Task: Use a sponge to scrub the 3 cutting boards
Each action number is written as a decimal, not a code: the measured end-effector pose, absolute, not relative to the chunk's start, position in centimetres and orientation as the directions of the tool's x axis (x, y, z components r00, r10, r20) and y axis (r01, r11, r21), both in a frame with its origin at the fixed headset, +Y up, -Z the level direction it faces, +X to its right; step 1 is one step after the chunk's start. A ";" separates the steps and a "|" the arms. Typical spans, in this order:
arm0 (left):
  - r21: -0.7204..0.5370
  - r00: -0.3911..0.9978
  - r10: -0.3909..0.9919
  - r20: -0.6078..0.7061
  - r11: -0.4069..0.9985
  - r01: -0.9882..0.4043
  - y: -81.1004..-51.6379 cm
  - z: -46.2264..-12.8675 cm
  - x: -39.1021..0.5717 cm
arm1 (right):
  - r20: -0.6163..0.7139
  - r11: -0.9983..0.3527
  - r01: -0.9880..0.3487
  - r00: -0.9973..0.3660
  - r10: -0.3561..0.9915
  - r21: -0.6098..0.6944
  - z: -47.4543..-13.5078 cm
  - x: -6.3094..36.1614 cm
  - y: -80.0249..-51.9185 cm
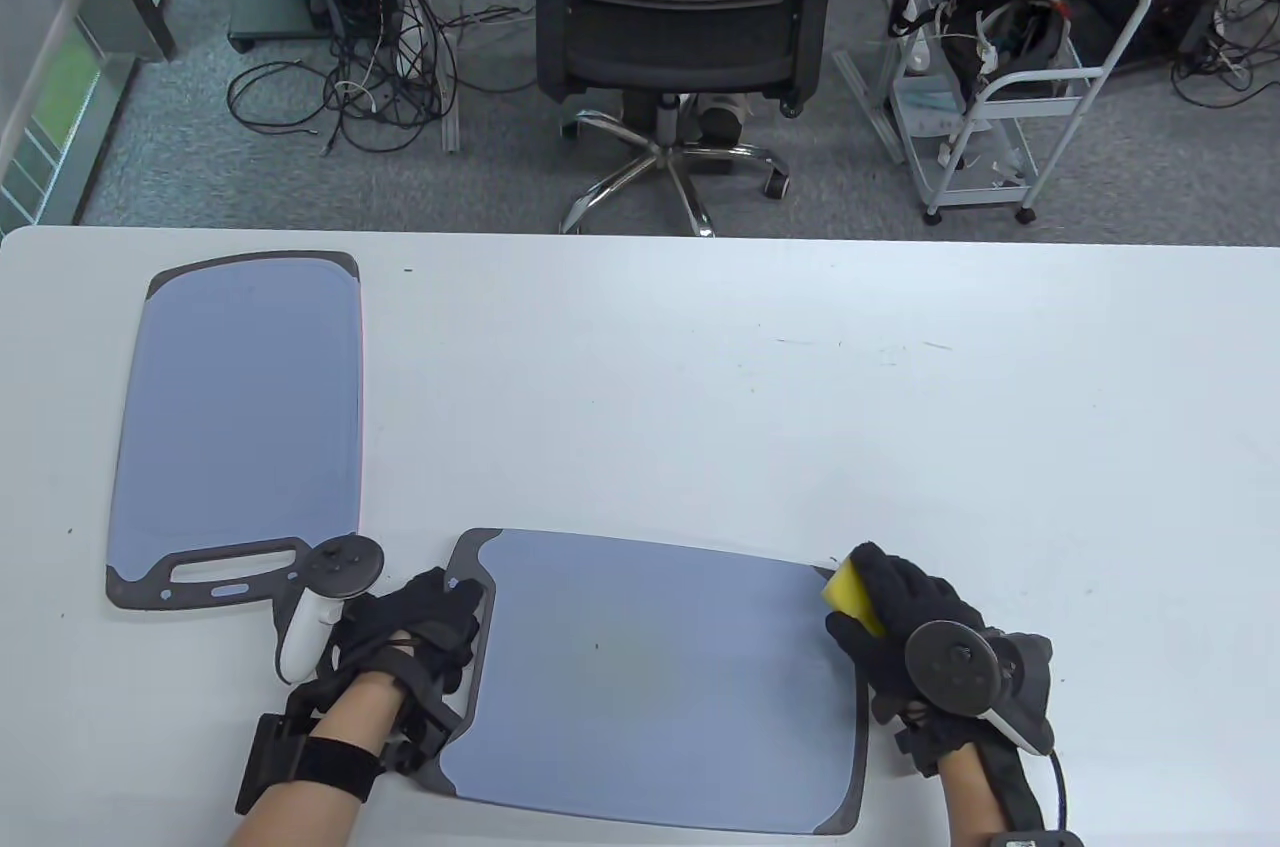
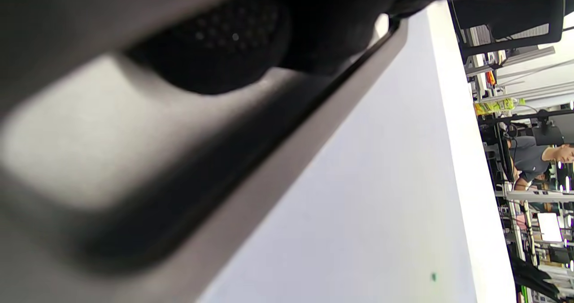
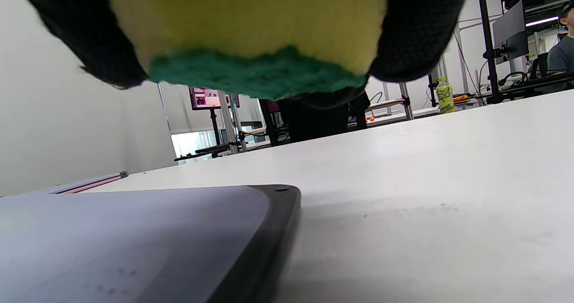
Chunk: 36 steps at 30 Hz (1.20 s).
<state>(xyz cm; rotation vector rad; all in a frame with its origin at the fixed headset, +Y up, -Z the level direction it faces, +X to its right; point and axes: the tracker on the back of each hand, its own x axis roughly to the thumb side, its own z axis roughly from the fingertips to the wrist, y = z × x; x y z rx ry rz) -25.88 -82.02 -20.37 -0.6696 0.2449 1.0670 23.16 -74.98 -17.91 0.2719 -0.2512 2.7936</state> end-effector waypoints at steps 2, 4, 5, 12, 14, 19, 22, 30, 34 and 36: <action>-0.362 0.462 0.728 -0.506 0.307 -0.880 -82.1 -20.2 -25.7 | 0.212 -0.927 -0.345 -0.926 0.312 -0.145 -18.4 22.2 -75.1; -0.332 0.434 0.735 -0.521 0.295 -0.896 -82.1 -20.0 -25.6 | 0.216 -0.925 -0.353 -0.923 0.319 -0.140 -19.3 20.1 -75.0; -0.323 0.423 0.739 -0.524 0.287 -0.902 -82.2 -20.0 -25.5 | 0.224 -0.929 -0.346 -0.924 0.311 -0.136 -19.6 19.0 -74.9; -0.294 0.362 0.770 -0.526 0.235 -0.926 -82.5 -19.9 -25.1 | 0.366 -0.977 -0.201 -0.916 0.163 -0.068 -22.8 5.0 -74.6; -0.295 0.345 0.778 -0.525 0.214 -0.931 -82.5 -19.9 -25.1 | 0.408 -0.981 -0.189 -0.900 0.154 -0.046 -23.4 0.8 -74.7; -0.306 0.358 0.784 -0.508 0.224 -0.925 -82.6 -20.1 -25.1 | 0.453 -0.996 -0.008 -0.891 -0.035 -0.093 -24.4 -7.4 -75.1; -0.305 0.339 0.791 -0.510 0.202 -0.931 -82.7 -20.1 -25.2 | 0.421 -0.995 0.089 -0.902 -0.100 -0.045 -24.9 -8.2 -75.6; -0.305 0.327 0.788 -0.522 0.185 -0.934 -82.7 -20.1 -25.2 | 0.000 -0.983 0.178 -0.984 -0.178 0.052 -25.8 9.3 -76.9; -0.307 0.340 0.788 -0.513 0.202 -0.930 -82.6 -20.2 -25.0 | -0.334 -0.987 0.110 -0.932 -0.143 0.115 -23.8 19.8 -77.3; -0.307 0.341 0.788 -0.513 0.202 -0.930 -82.6 -20.2 -25.0 | -0.331 -0.988 0.083 -0.936 -0.121 0.127 -23.2 20.7 -77.5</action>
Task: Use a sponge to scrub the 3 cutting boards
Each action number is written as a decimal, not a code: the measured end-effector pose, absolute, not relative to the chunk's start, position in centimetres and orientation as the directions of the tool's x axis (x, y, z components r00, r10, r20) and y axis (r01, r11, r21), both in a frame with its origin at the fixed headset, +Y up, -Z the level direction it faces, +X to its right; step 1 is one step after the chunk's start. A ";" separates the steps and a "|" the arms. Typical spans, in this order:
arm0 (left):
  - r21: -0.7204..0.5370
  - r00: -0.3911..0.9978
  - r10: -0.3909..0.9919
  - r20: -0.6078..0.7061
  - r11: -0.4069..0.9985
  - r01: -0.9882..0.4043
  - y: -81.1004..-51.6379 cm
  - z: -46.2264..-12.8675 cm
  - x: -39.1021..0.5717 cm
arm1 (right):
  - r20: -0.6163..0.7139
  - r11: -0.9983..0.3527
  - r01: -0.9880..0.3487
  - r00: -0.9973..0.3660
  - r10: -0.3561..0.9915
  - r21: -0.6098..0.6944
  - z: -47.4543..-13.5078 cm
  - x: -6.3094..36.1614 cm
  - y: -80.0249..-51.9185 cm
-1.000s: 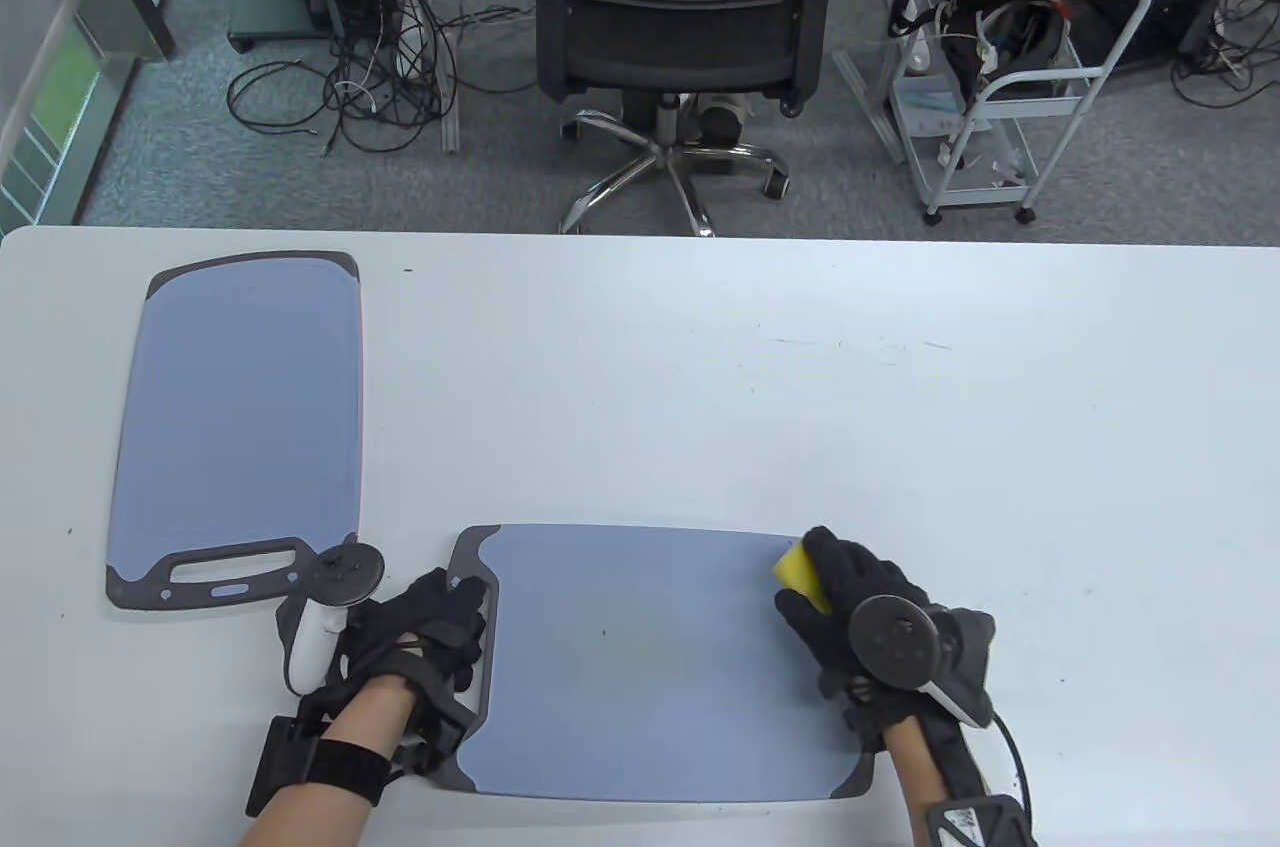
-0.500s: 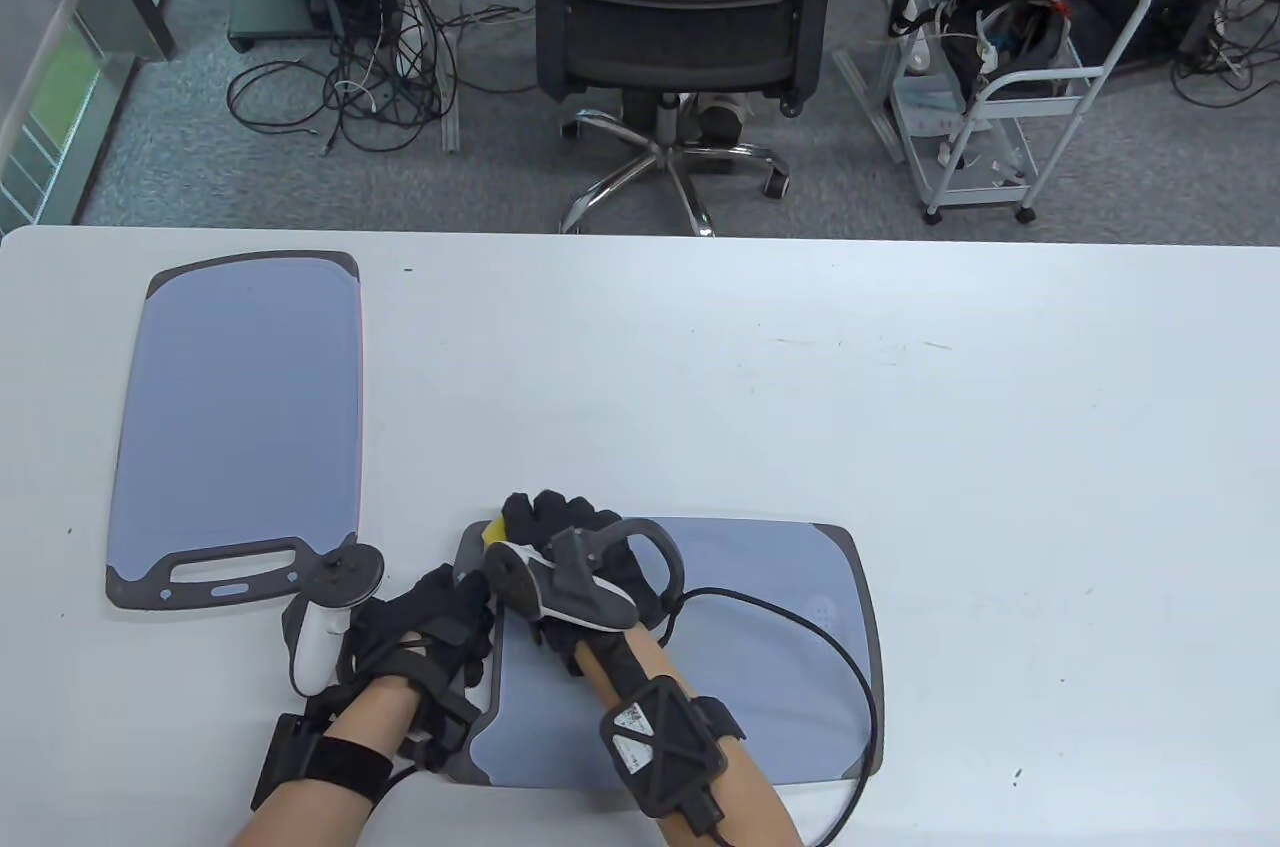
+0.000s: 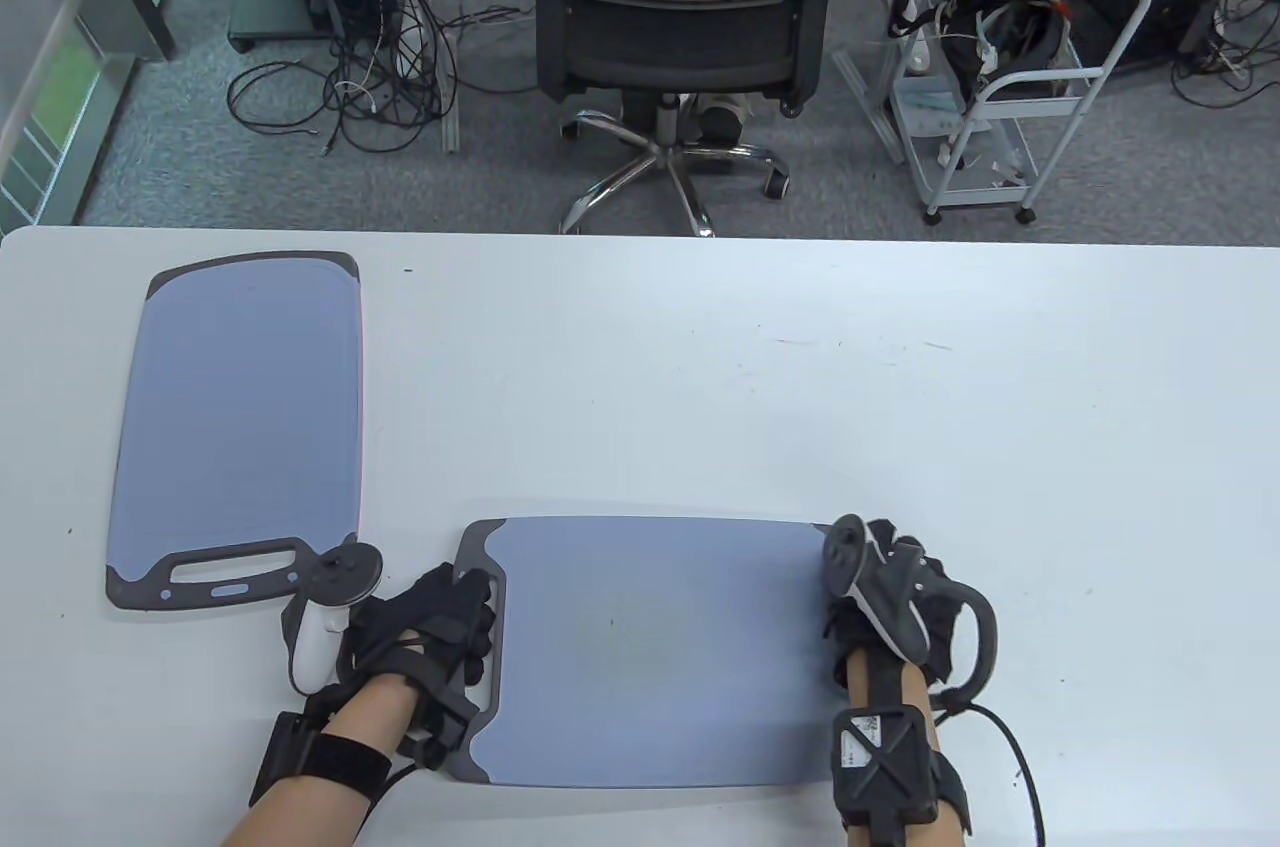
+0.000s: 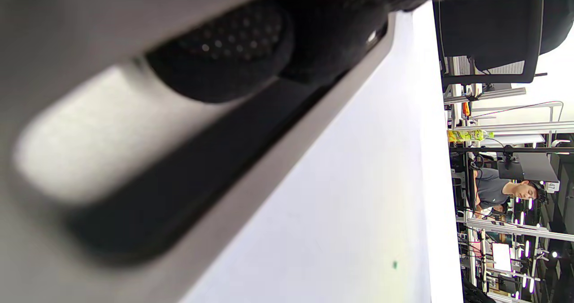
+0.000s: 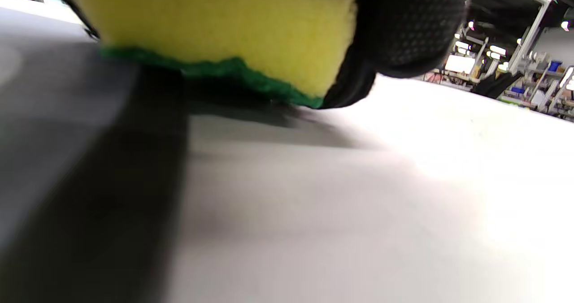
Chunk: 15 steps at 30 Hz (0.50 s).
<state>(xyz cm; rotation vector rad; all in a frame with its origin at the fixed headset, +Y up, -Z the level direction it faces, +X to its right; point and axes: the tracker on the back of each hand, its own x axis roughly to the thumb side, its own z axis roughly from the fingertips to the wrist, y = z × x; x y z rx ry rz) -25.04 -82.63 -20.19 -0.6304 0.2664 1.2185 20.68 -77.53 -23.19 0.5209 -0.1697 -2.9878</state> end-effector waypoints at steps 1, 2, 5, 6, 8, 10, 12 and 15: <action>-0.307 0.341 0.788 -0.513 0.202 -0.930 -82.6 -20.2 -25.0 | -0.295 -0.992 0.064 -0.951 -0.094 0.110 -23.2 19.9 -77.5; -0.307 0.340 0.787 -0.514 0.202 -0.930 -82.6 -20.2 -25.0 | -0.267 -0.992 0.053 -0.960 -0.083 0.116 -23.4 19.1 -77.4; -0.306 0.333 0.788 -0.518 0.193 -0.932 -82.6 -20.2 -25.1 | -0.090 -0.982 0.021 -0.995 -0.038 0.189 -23.8 13.5 -76.8; -0.306 0.335 0.787 -0.517 0.196 -0.932 -82.6 -20.2 -25.0 | -0.008 -0.983 -0.006 -1.000 0.005 0.186 -23.6 10.8 -76.5; -0.305 0.337 0.787 -0.517 0.198 -0.931 -82.6 -20.2 -25.1 | 0.175 -0.982 -0.039 -0.982 0.072 0.187 -23.2 5.5 -76.1; -0.305 0.337 0.787 -0.517 0.198 -0.932 -82.6 -20.2 -25.1 | 0.305 -0.985 -0.020 -0.950 0.073 0.171 -22.0 0.3 -75.8; -0.304 0.334 0.787 -0.519 0.195 -0.933 -82.7 -20.2 -25.2 | 0.476 -0.993 0.032 -0.879 0.025 0.112 -20.2 -4.9 -75.6; -0.302 0.327 0.787 -0.523 0.188 -0.935 -82.7 -20.2 -25.2 | 0.556 -0.997 0.062 -0.831 -0.024 0.049 -19.2 -7.2 -75.4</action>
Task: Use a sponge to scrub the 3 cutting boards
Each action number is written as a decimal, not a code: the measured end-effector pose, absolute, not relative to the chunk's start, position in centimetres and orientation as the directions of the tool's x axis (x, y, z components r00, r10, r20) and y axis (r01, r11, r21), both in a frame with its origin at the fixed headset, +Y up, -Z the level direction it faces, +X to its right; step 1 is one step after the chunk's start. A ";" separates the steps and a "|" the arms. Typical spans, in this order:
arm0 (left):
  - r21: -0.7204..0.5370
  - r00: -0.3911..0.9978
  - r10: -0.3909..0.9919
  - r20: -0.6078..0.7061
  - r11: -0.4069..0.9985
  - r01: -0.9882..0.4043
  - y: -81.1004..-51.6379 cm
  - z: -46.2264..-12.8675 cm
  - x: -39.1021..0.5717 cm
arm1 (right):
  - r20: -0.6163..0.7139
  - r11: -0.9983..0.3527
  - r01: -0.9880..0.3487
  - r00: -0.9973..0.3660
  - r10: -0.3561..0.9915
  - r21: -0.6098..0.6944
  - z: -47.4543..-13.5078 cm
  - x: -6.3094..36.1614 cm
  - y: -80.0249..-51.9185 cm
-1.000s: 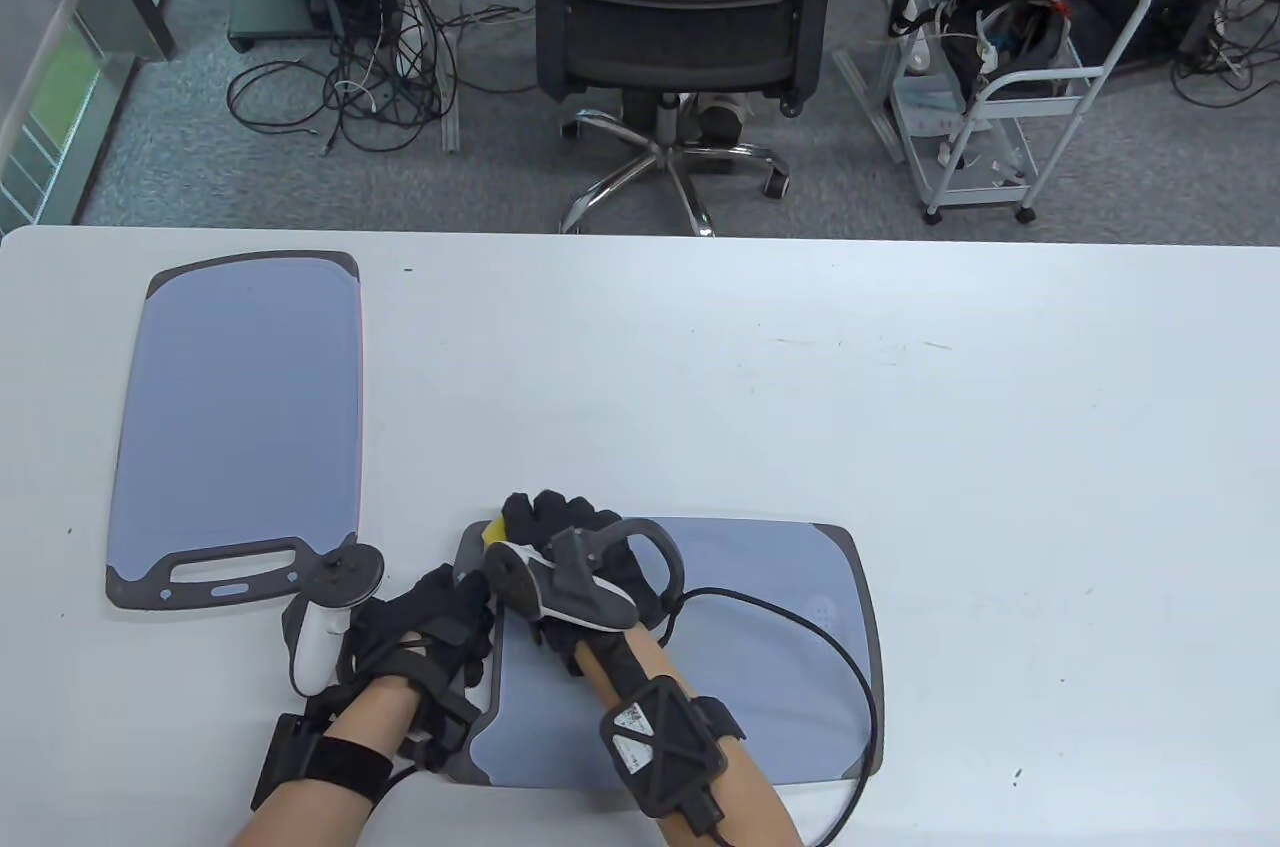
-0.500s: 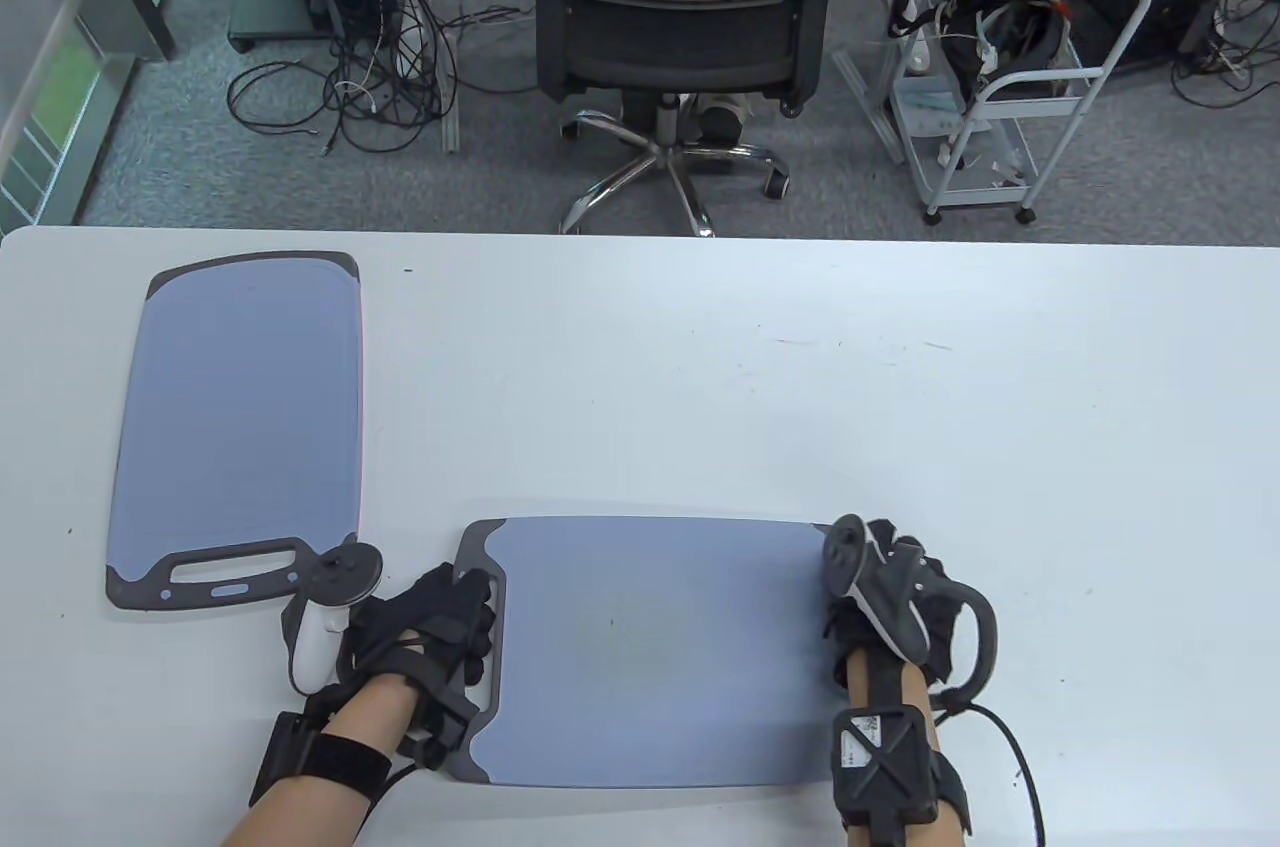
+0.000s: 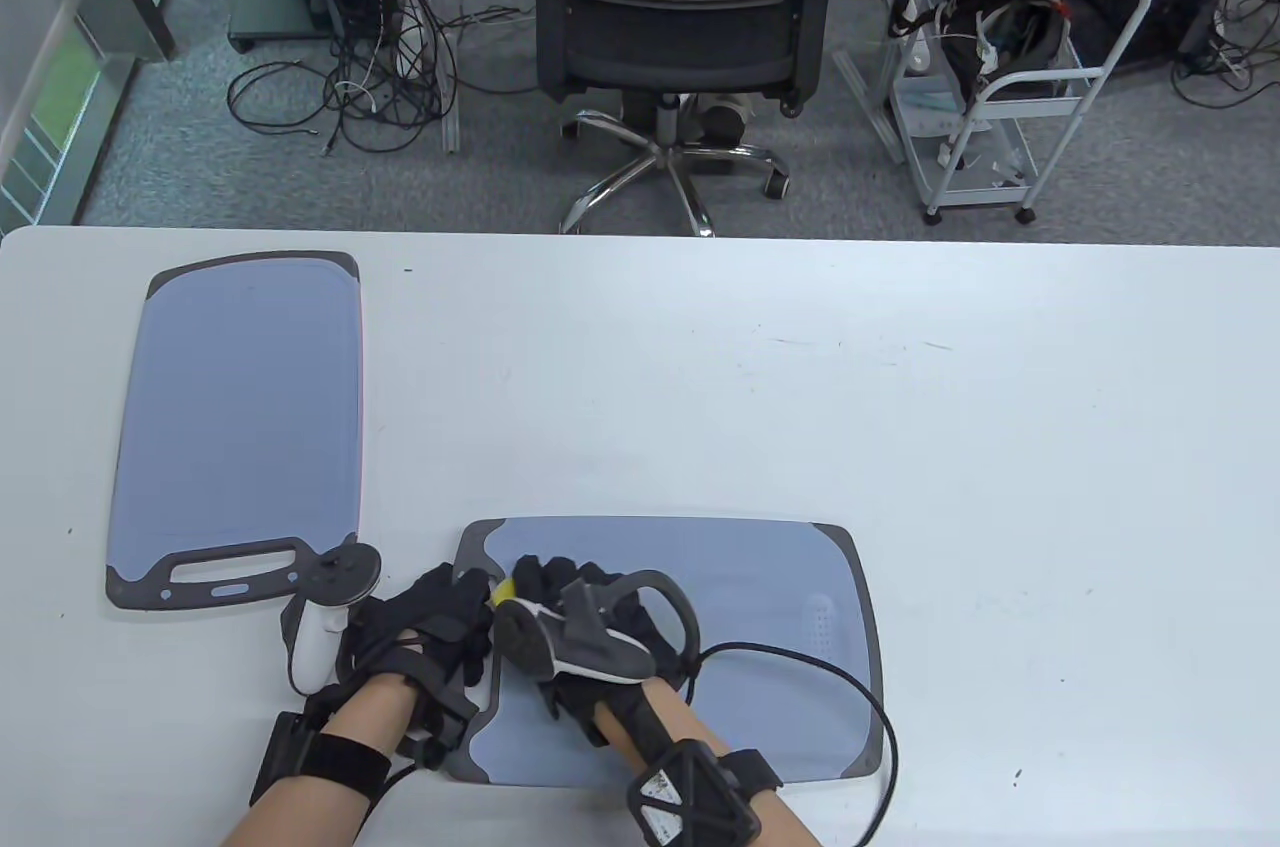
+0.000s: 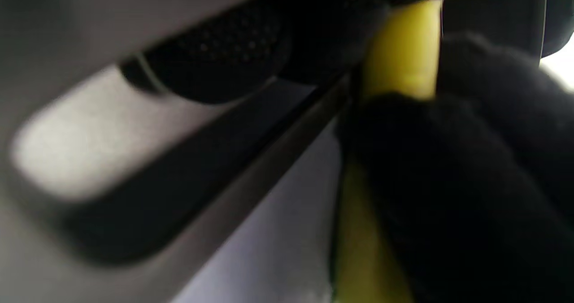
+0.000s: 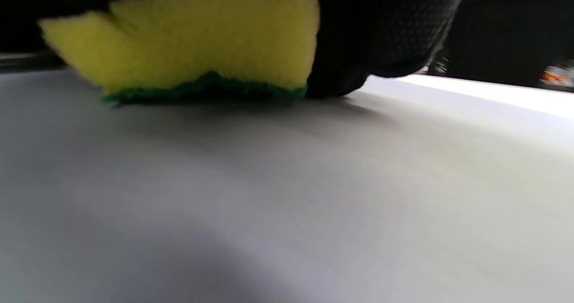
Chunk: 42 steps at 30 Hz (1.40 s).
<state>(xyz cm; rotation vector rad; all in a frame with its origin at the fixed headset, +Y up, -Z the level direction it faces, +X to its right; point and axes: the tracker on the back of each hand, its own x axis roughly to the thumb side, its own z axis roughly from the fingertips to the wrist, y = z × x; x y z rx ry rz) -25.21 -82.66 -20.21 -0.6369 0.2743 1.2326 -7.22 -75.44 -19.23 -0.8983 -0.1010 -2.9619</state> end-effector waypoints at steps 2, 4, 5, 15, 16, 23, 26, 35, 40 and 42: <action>-0.301 0.324 0.787 -0.525 0.184 -0.936 -82.6 -20.2 -25.2 | 0.507 -0.997 0.069 -0.861 -0.045 0.029 -19.7 -5.6 -75.4; -0.304 0.325 0.789 -0.522 0.184 -0.935 -82.6 -20.2 -25.2 | 0.406 -0.996 0.084 -0.912 -0.061 0.039 -20.5 -2.2 -75.5; -0.315 0.336 0.788 -0.516 0.190 -0.930 -82.6 -20.4 -25.3 | 0.329 -0.992 0.109 -0.941 -0.084 0.060 -21.1 0.8 -75.5; -0.313 0.337 0.785 -0.519 0.193 -0.930 -82.6 -20.4 -25.2 | -0.264 -0.989 0.011 -0.963 -0.049 0.144 -20.7 20.3 -77.1; -0.312 0.337 0.786 -0.519 0.193 -0.930 -82.7 -20.4 -25.3 | -0.219 -0.990 0.008 -0.975 -0.039 0.141 -20.9 19.4 -77.0; -0.308 0.330 0.786 -0.523 0.186 -0.933 -82.7 -20.4 -25.4 | 0.483 -0.997 0.038 -0.875 0.000 0.068 -18.5 -2.1 -75.6; -0.301 0.316 0.787 -0.530 0.173 -0.938 -82.8 -20.4 -25.5 | 0.628 -0.996 0.093 -0.774 -0.080 -0.013 -16.7 -7.1 -75.3; -0.305 0.358 0.788 -0.501 0.226 -0.925 -82.6 -20.6 -25.3 | 0.151 -0.995 0.090 -0.985 -0.082 0.051 -19.4 9.7 -76.4; -0.314 0.383 0.784 -0.488 0.252 -0.915 -82.5 -20.7 -25.3 | -0.190 -0.986 0.086 -0.975 -0.112 0.143 -18.8 20.5 -77.0; -0.313 0.387 0.783 -0.487 0.257 -0.914 -82.6 -20.7 -25.3 | -0.180 -0.992 -0.001 -0.983 -0.022 0.123 -18.8 20.0 -77.1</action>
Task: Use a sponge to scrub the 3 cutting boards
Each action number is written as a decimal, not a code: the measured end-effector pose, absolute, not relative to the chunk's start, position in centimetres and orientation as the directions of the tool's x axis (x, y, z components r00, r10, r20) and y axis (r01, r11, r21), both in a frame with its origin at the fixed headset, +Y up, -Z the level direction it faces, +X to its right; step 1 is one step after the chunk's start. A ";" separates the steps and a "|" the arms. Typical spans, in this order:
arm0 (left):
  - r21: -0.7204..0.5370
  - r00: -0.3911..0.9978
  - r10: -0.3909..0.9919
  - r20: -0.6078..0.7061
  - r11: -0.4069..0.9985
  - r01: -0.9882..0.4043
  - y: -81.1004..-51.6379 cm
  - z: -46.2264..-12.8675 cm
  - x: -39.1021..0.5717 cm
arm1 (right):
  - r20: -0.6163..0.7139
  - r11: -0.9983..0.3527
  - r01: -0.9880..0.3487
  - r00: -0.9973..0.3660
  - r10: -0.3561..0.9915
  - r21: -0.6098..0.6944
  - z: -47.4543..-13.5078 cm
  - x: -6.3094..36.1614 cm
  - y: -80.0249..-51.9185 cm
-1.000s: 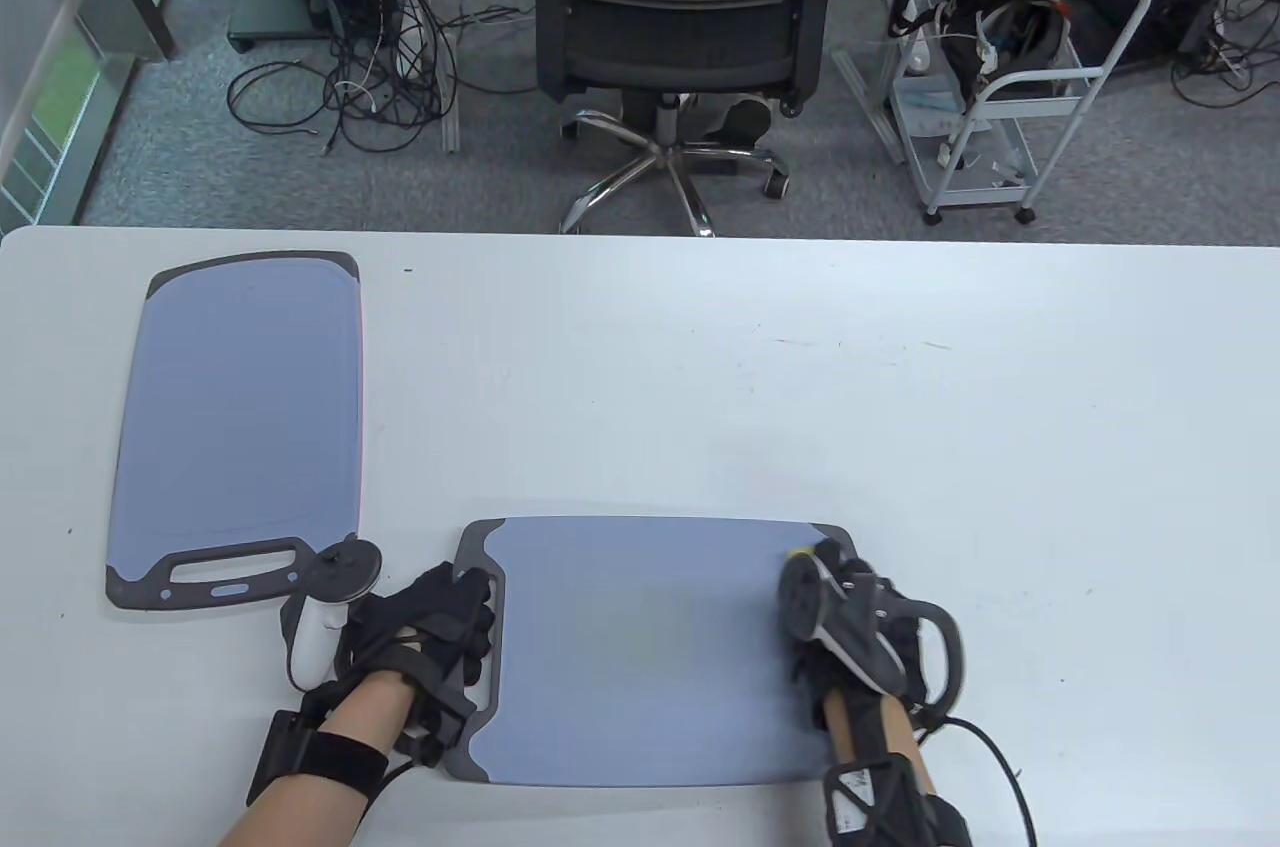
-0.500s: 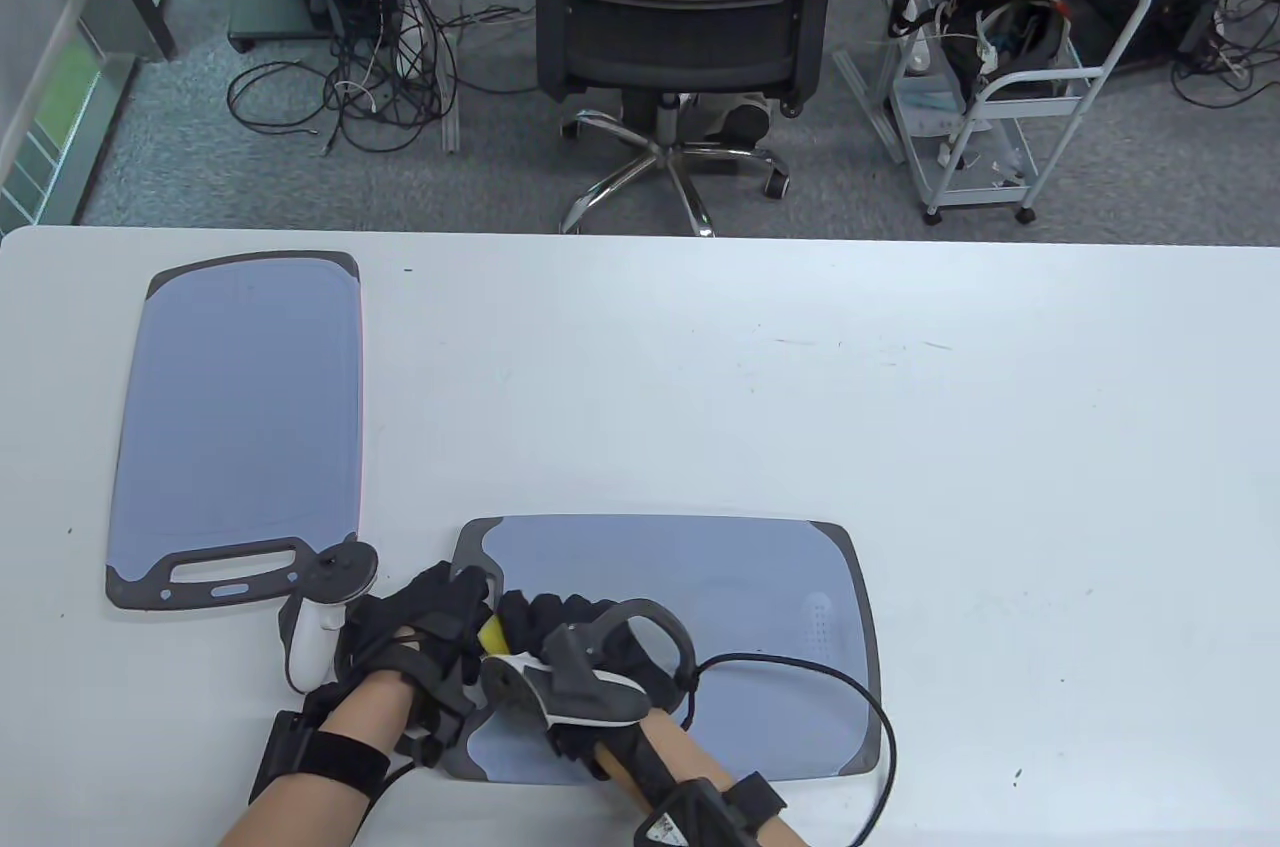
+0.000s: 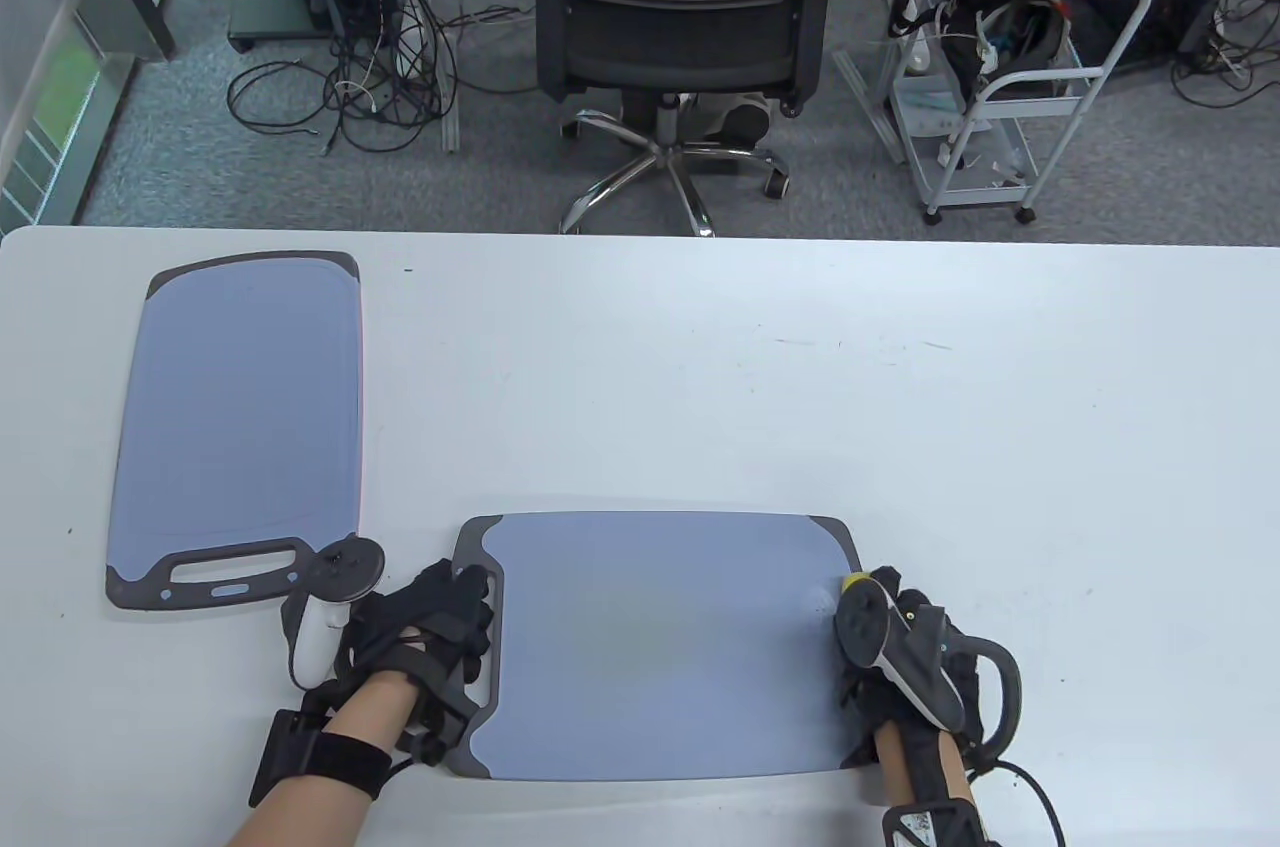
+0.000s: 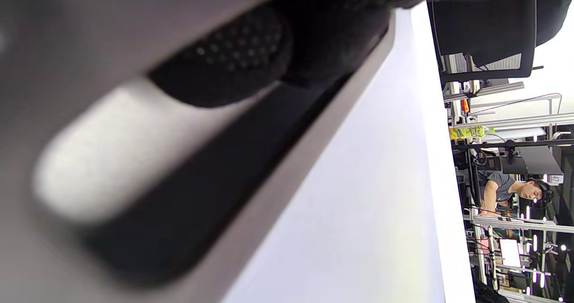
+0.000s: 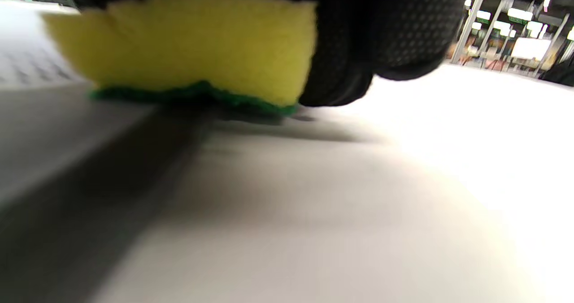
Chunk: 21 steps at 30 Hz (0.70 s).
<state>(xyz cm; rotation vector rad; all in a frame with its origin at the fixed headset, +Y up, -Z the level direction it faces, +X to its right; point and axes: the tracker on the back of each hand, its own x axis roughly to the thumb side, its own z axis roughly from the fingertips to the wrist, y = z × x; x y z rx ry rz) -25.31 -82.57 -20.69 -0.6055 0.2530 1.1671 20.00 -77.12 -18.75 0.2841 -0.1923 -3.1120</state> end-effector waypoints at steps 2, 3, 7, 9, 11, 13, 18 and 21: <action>-0.313 0.384 0.784 -0.489 0.253 -0.915 -82.6 -20.7 -25.3 | -0.066 -0.993 0.075 -0.994 -0.081 0.087 -19.2 16.4 -76.8; -0.312 0.384 0.783 -0.488 0.254 -0.915 -82.6 -20.7 -25.3 | 0.046 -0.993 0.073 -0.997 -0.068 0.094 -19.5 14.5 -76.7; -0.312 0.383 0.784 -0.489 0.253 -0.916 -82.6 -20.7 -25.4 | 0.442 -0.997 0.016 -0.897 0.017 0.071 -18.1 1.2 -75.9; -0.313 0.378 0.784 -0.492 0.246 -0.917 -82.7 -20.7 -25.4 | 0.590 -0.999 0.047 -0.807 -0.021 0.028 -16.5 -4.4 -75.6; -0.311 0.373 0.784 -0.496 0.240 -0.920 -82.7 -20.6 -25.5 | 0.659 -0.999 0.052 -0.751 -0.045 -0.008 -15.5 -7.0 -75.5; -0.304 0.346 0.785 -0.513 0.210 -0.929 -82.8 -20.6 -25.7 | 0.644 -0.996 0.087 -0.760 -0.085 -0.029 -15.6 -7.3 -75.5; -0.296 0.336 0.787 -0.517 0.204 -0.933 -82.9 -20.6 -25.7 | 0.427 -0.996 0.084 -0.901 -0.076 -0.002 -17.5 2.1 -76.1; -0.291 0.328 0.788 -0.521 0.197 -0.936 -82.9 -20.6 -25.6 | 0.171 -0.996 0.081 -0.983 -0.074 0.036 -17.8 11.2 -76.8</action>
